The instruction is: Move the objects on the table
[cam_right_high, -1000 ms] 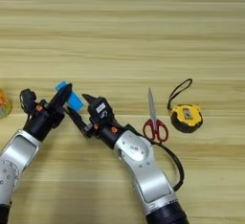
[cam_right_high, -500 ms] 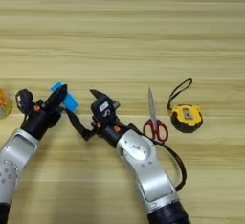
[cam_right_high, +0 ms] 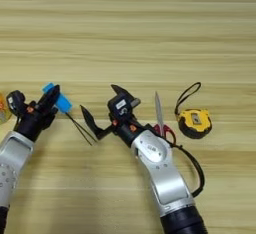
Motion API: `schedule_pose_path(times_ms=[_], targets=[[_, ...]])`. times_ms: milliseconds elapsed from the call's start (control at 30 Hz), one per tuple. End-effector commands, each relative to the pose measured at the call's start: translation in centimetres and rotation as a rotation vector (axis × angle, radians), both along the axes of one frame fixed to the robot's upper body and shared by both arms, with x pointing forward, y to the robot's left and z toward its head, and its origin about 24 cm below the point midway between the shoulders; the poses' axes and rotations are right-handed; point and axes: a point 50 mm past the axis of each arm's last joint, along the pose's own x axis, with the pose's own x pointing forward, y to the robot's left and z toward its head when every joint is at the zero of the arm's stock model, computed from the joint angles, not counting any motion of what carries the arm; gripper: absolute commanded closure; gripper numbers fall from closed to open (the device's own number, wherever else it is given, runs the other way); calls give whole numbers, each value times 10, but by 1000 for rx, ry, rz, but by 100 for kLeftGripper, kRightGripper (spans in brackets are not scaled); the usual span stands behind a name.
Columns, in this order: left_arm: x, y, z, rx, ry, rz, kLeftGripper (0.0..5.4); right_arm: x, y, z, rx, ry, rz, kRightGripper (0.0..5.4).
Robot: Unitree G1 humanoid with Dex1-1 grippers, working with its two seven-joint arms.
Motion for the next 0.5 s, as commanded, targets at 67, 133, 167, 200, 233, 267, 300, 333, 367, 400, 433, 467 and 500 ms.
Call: schedule_pose_path(times_ms=[67,133,167,200,233,267,300,333,367,400,433,467,500], targets=[[4,3,-5,61,29,29,469,11,-12,4,-10,-25,-74,0],[5,7,-9,97,54,31,469,13,-15,5,-9,-27,-90,0],[5,8,-11,117,64,34,469,14,-16,5,-7,-27,-97,0],[5,10,-14,132,82,40,469,15,-17,5,-6,-28,-105,0],[5,11,-16,156,96,45,469,15,-18,5,-4,-28,-112,0],[5,13,-18,179,106,49,469,16,-19,6,-3,-28,-116,0],[5,14,-20,192,119,61,469,16,-20,6,-2,-28,-120,0],[5,17,-23,230,129,78,469,16,-20,6,-1,-28,-121,0],[6,19,-24,263,133,93,469,17,-20,6,-1,-27,-121,0],[6,20,-25,283,137,102,469,16,-20,5,-1,-26,-121,0],[6,22,-26,320,133,111,469,16,-20,5,-1,-24,-119,0],[6,23,-26,359,125,120,469,16,-20,5,-1,-23,-118,0],[7,23,-26,380,119,125,469,16,-20,5,-1,-23,-117,0]])
